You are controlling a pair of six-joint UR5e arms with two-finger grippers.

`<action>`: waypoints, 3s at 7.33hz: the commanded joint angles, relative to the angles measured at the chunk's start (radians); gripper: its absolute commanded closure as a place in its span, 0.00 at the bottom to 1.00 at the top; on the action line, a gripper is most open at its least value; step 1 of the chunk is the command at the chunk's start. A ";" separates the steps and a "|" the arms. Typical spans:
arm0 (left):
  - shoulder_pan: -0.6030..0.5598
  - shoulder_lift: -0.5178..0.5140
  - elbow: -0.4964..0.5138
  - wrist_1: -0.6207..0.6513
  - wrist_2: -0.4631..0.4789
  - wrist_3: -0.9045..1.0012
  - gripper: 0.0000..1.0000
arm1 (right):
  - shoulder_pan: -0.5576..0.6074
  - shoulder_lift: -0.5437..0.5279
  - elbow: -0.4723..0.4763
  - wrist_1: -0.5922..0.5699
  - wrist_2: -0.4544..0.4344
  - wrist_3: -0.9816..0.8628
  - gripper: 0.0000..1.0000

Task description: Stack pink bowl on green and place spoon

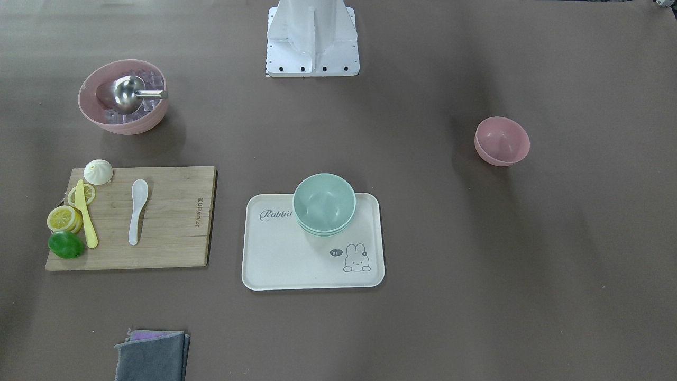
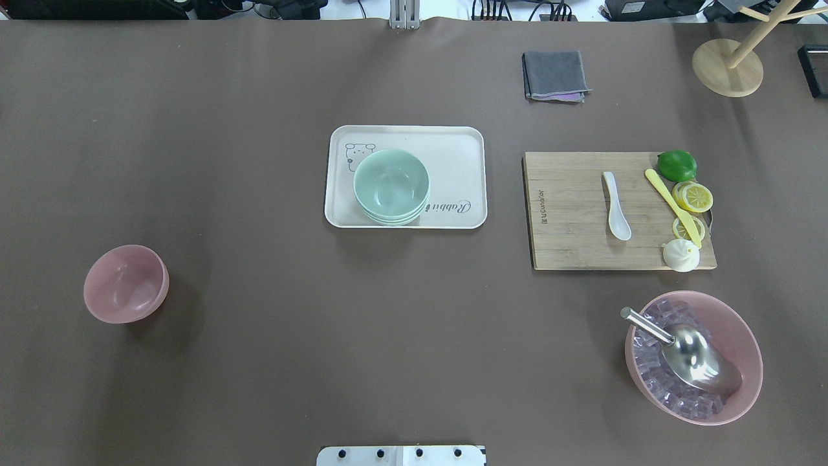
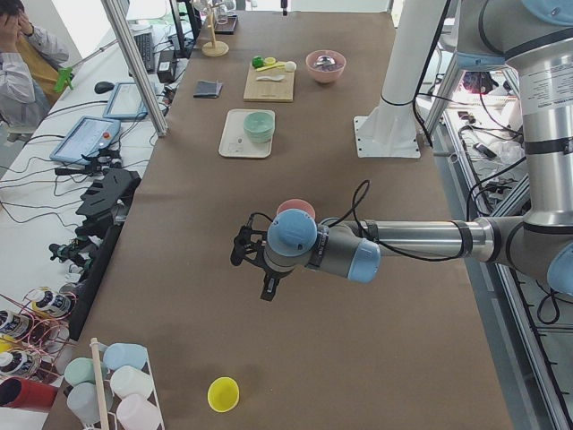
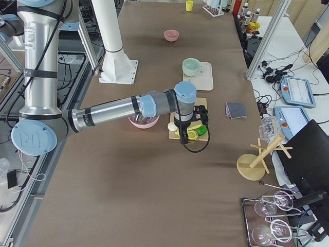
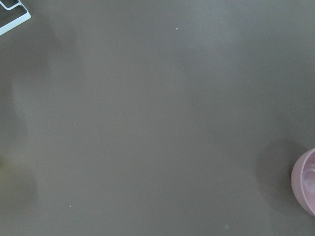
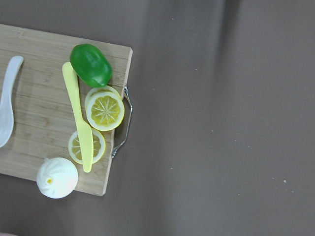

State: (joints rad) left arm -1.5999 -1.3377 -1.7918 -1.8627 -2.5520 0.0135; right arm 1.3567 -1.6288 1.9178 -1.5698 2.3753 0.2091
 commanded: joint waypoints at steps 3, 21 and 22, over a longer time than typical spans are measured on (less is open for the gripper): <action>0.229 0.002 0.002 -0.160 0.012 -0.294 0.12 | -0.208 0.055 -0.010 0.231 -0.059 0.427 0.00; 0.752 -0.843 0.075 0.028 0.341 -1.264 1.00 | -0.343 0.286 -0.189 0.228 -0.116 0.450 0.02; 0.787 -0.909 0.078 0.107 0.378 -1.288 1.00 | -0.353 0.291 -0.209 0.228 -0.116 0.450 0.02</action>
State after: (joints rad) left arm -0.8435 -2.1325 -1.7163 -1.8888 -2.2254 -1.2451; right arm 1.0112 -1.3551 1.7409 -1.3425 2.2600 0.6592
